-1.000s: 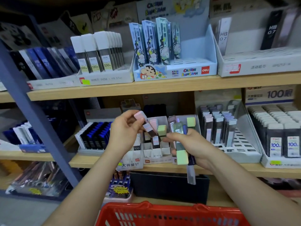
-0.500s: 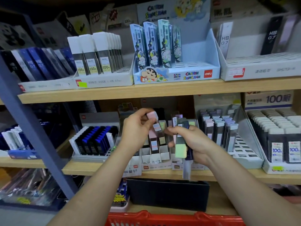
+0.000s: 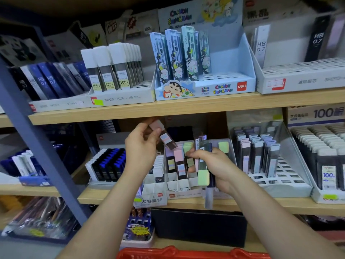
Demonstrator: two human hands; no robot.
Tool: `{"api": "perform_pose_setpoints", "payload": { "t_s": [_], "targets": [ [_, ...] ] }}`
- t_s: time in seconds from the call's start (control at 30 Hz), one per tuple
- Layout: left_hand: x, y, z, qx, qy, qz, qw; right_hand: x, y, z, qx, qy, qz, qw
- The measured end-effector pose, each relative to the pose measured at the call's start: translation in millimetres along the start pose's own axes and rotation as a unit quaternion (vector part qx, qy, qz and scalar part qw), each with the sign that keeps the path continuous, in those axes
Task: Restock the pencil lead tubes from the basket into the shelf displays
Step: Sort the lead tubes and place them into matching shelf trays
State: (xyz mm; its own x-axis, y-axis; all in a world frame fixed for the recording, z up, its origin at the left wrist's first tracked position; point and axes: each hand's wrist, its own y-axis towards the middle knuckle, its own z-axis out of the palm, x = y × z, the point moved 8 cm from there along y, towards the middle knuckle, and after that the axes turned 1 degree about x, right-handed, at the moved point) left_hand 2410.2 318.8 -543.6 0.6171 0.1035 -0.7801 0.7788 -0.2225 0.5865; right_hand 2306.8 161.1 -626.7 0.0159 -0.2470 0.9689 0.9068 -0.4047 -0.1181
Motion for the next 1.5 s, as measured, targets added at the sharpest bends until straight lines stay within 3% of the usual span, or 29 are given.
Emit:
{"api": "perform_pose_setpoints", "payload": {
  "t_s": [0.4,0.9,1.1,1.3,1.5],
  "targets": [
    [20,-6,3,0.033,0.032,0.017,0.999,-6,14,11,0.010,-0.056,-0.011,0.998],
    [29,-10,39,0.140,-0.061,-0.081,0.985,-2,19,11,0.026,-0.156,-0.033,0.987],
    [29,0,44,0.160,-0.022,-0.114,0.980,-3,24,11,-0.010,-0.174,-0.072,0.982],
    [25,16,10,0.020,-0.011,-0.068,0.997,-5,27,6,-0.021,-0.177,-0.075,0.981],
    [10,12,14,0.055,0.129,0.044,0.989,-6,29,4,-0.025,-0.181,-0.069,0.981]
  ]
}}
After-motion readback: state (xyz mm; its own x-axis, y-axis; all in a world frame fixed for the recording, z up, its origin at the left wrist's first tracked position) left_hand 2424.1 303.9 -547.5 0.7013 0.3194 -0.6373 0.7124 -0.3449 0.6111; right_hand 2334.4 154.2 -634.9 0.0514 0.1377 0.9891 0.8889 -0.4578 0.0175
